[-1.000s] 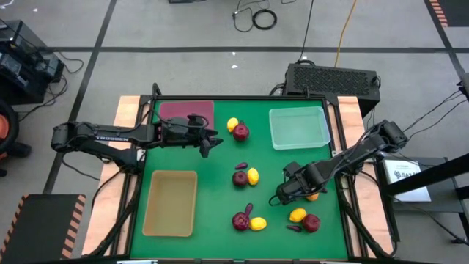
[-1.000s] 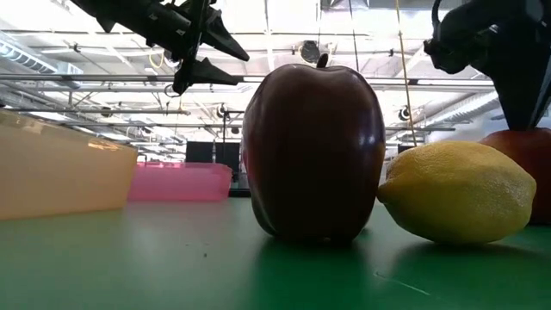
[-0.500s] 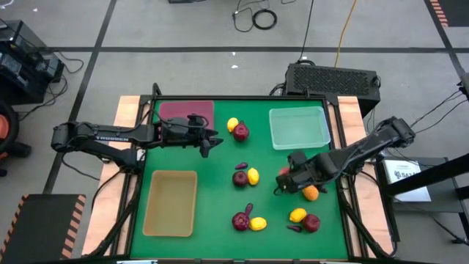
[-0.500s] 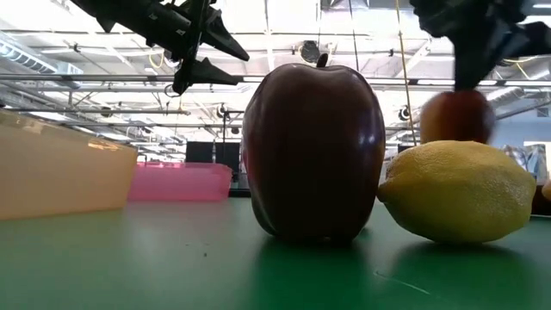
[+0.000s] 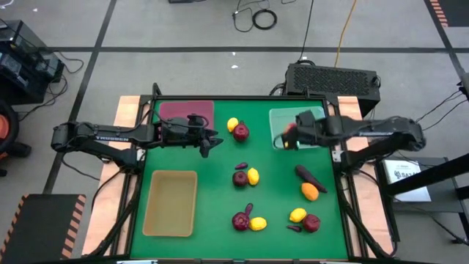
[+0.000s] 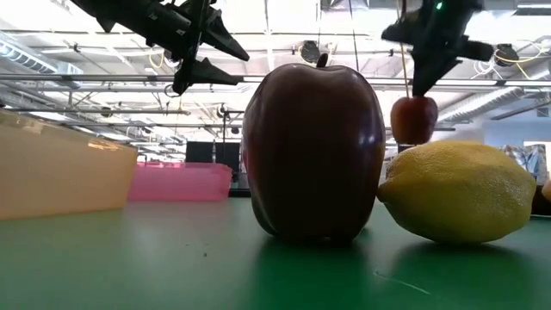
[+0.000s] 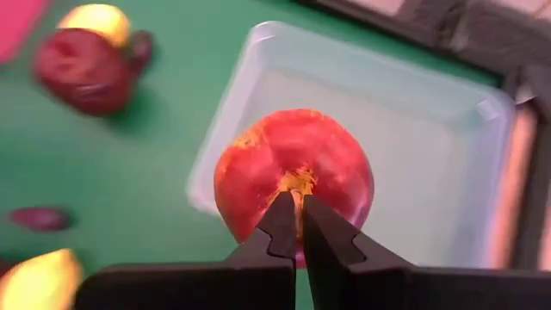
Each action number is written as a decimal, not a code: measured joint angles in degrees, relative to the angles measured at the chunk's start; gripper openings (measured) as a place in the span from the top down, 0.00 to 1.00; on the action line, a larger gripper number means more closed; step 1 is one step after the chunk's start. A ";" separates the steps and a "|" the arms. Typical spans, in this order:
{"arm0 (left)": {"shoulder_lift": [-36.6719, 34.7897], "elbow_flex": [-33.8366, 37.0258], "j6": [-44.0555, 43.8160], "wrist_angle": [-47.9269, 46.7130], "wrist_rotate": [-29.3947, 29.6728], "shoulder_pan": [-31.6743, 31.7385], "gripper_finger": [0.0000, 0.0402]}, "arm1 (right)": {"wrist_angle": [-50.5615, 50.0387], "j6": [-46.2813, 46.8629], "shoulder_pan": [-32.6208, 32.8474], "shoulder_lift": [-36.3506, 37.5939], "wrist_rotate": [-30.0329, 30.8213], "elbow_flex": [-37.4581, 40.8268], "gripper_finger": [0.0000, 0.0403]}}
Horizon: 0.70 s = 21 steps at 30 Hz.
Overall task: Sort produce into baskets
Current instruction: Put the apple into the transparent bin
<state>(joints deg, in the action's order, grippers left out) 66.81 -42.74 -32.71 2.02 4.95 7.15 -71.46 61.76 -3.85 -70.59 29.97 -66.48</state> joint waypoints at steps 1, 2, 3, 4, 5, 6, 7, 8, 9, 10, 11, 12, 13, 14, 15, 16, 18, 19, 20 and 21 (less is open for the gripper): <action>-0.01 -0.01 0.00 0.00 0.00 0.01 0.37 | 0.15 -2.44 -2.01 -0.27 -0.06 0.00 1.00; 0.00 -0.02 -0.03 0.00 -0.04 0.01 0.37 | 0.54 -4.87 -3.96 -0.58 -0.06 0.00 1.00; 0.00 0.00 -0.07 -0.04 -0.39 0.01 0.37 | 1.16 -7.30 -5.68 -0.91 -0.10 0.00 1.00; 0.00 0.00 -0.73 -0.04 -0.51 -0.01 0.37 | 1.80 -9.61 -7.28 -1.24 -0.12 0.00 1.00; 0.00 -0.02 -1.85 -0.16 -0.60 -0.06 0.37 | 2.56 -11.91 -8.73 -1.63 -0.19 0.00 1.00; 0.00 -0.02 -3.10 -0.45 -0.62 -0.06 0.37 | 3.43 -14.29 -10.22 -1.91 -0.35 0.00 0.99; -0.02 -0.02 -4.25 -1.08 -0.65 -0.06 0.37 | 4.39 -16.57 -11.67 -2.26 -0.48 0.00 0.99; -0.02 -0.02 -4.52 -1.90 -0.66 -0.06 0.37 | 5.22 -18.79 -13.20 -2.70 -0.91 0.00 0.98; -0.02 -0.02 -4.57 -2.74 -0.65 -0.04 0.37 | 6.07 -21.03 -14.83 -3.32 -1.99 0.00 0.98; -0.02 -0.02 -4.56 -3.54 -0.63 -0.04 0.37 | 7.25 -23.25 -16.43 -3.95 -3.34 0.02 0.98; -0.02 -0.02 -4.63 -4.29 -0.63 -0.06 0.37 | 8.65 -25.08 -17.96 -4.63 -4.92 0.02 0.98; -0.02 -0.02 -4.97 -4.87 -0.56 -0.06 0.37 | 10.07 -26.94 -19.33 -5.28 -6.48 0.02 0.98; -0.02 -0.02 -5.65 -5.41 -0.52 -0.04 0.37 | 11.65 -28.89 -20.54 -5.97 -8.07 0.02 0.98; -0.01 -0.02 -5.94 -5.81 -0.45 -0.04 0.37 | 13.64 -30.70 -21.64 -6.73 -9.64 0.02 0.98; -0.02 -0.02 -5.97 -5.87 -0.41 -0.06 0.37 | 15.63 -32.31 -22.74 -7.55 -11.09 0.02 0.98; -0.02 -0.02 -5.98 -5.79 -0.37 -0.06 0.37 | 17.19 -33.73 -23.72 -8.39 -12.25 0.02 0.98; -0.02 -0.02 -5.99 -5.77 -0.20 -0.04 0.37 | 19.93 -35.79 -25.53 -10.22 -14.48 0.02 0.97; -0.02 -0.02 -5.99 -5.78 -0.17 -0.06 0.37 | 20.81 -36.38 -26.36 -11.13 -15.26 0.02 0.97; -0.02 -0.02 -5.99 -5.78 -0.17 -0.06 0.37 | 21.08 -36.73 -27.12 -12.09 -15.93 0.02 0.97; -0.02 -0.02 -6.01 -5.75 -0.15 -0.06 0.37 | 20.94 -37.25 -27.85 -13.11 -16.45 0.02 0.97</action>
<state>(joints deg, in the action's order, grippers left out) 66.78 -42.76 -38.72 -3.73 4.80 7.09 -50.53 24.52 -31.70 -83.70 13.53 -66.46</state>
